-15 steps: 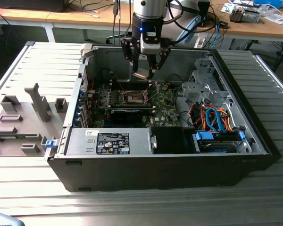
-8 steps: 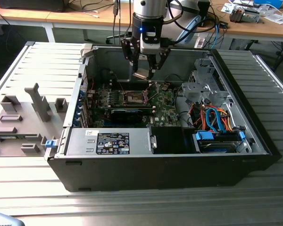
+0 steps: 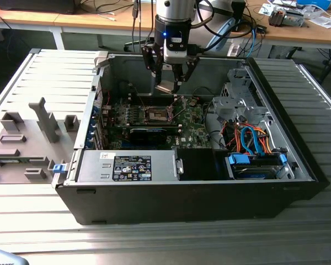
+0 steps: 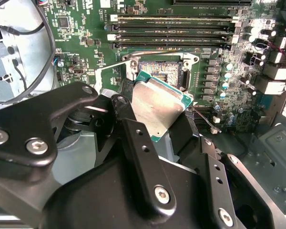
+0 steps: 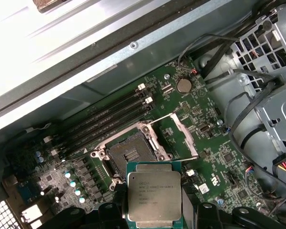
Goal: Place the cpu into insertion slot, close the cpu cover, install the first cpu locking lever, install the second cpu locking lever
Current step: 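Place the cpu into insertion slot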
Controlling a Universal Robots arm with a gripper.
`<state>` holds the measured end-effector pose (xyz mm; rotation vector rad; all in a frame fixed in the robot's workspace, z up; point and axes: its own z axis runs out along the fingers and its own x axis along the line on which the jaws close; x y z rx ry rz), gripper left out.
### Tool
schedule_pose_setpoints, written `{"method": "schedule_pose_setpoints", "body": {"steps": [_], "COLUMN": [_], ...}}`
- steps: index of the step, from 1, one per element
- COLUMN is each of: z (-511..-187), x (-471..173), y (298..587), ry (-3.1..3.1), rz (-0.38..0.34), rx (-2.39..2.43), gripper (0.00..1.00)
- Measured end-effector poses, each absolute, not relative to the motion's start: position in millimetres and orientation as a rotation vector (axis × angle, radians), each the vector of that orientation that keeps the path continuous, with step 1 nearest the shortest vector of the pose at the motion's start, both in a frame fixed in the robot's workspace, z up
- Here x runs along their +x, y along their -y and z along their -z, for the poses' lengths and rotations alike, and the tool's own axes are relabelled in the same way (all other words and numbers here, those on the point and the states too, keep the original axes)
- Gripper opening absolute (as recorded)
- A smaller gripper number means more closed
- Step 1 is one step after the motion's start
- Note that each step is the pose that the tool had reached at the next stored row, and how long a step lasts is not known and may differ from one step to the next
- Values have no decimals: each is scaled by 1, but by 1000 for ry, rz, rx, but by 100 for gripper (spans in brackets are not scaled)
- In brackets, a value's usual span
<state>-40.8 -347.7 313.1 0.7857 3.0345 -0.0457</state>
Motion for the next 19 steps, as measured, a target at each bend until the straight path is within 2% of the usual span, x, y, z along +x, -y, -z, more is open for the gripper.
{"method": "schedule_pose_setpoints", "body": {"steps": [19], "z": [-313], "x": [-41], "y": [348], "ry": [-3028], "rz": [49], "rx": [811], "gripper": [55]}}
